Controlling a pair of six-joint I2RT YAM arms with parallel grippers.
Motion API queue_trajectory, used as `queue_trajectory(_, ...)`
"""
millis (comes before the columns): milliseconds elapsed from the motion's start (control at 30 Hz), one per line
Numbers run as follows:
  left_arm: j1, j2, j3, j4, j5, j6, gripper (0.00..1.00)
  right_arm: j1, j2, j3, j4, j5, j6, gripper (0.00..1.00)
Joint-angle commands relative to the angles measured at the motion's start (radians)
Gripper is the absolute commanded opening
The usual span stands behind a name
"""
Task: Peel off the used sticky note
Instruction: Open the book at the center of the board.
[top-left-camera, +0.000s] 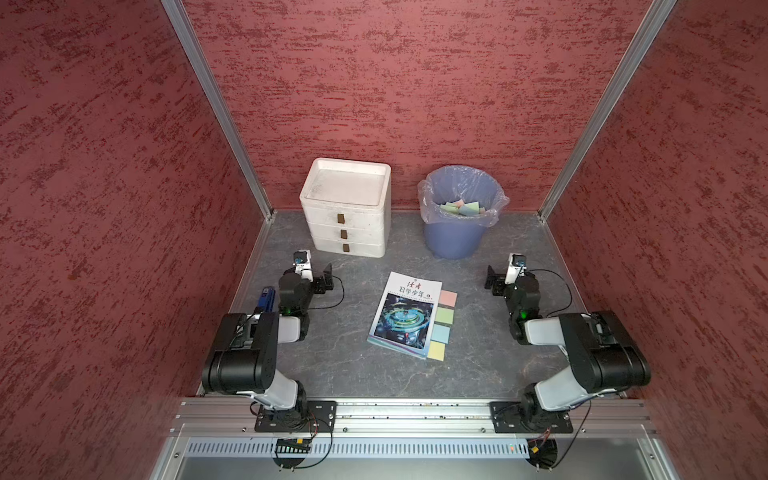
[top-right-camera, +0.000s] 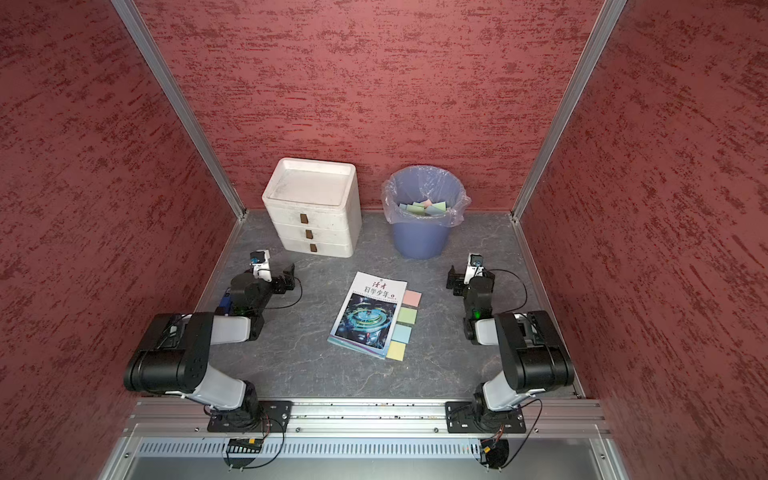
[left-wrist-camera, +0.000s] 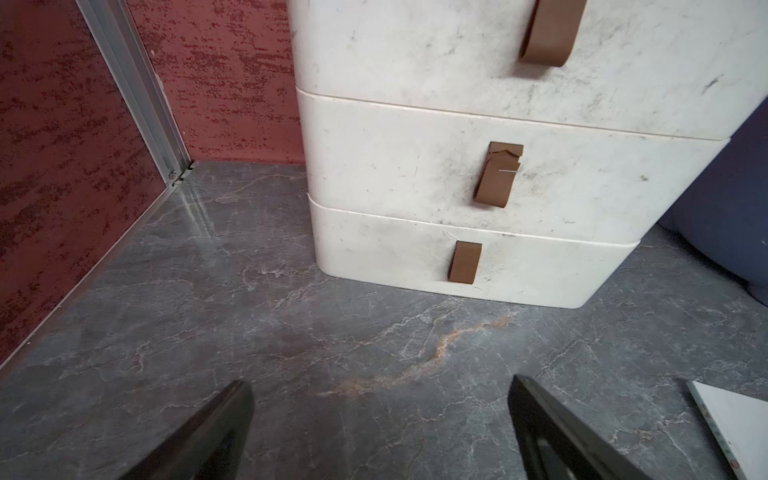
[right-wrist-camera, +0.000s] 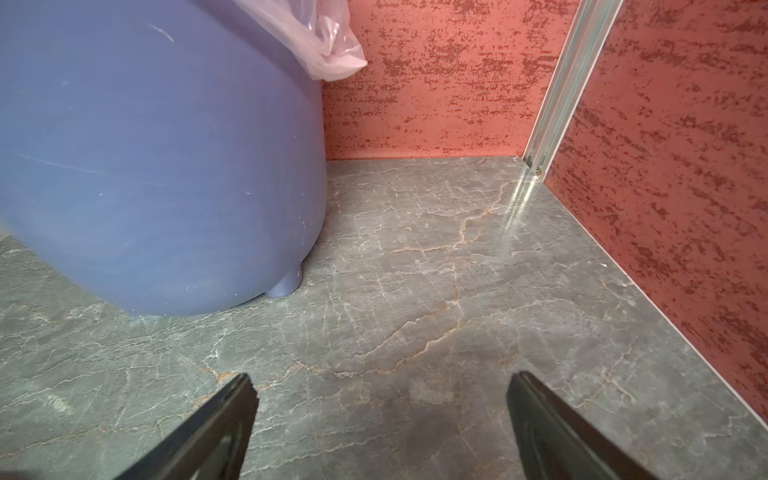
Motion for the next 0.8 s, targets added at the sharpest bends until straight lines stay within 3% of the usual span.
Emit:
queue_trajectory(0, -0.004, -0.005, -0.003, 0.007, 0.000, -0.004, 1.00, -0.008, -0.007, 0.009, 0.004, -0.009, 0.001, 0.99)
queue_trajectory(700, 0.006, -0.007, -0.005, 0.009, 0.018, -0.008, 1.00, -0.008, -0.009, 0.009, 0.003, 0.002, 0.002, 0.99)
queue_trajectory(767, 0.018, -0.030, 0.006, -0.031, 0.021, -0.026, 1.00, -0.006, -0.065, -0.003, -0.032, 0.040, 0.016, 0.99)
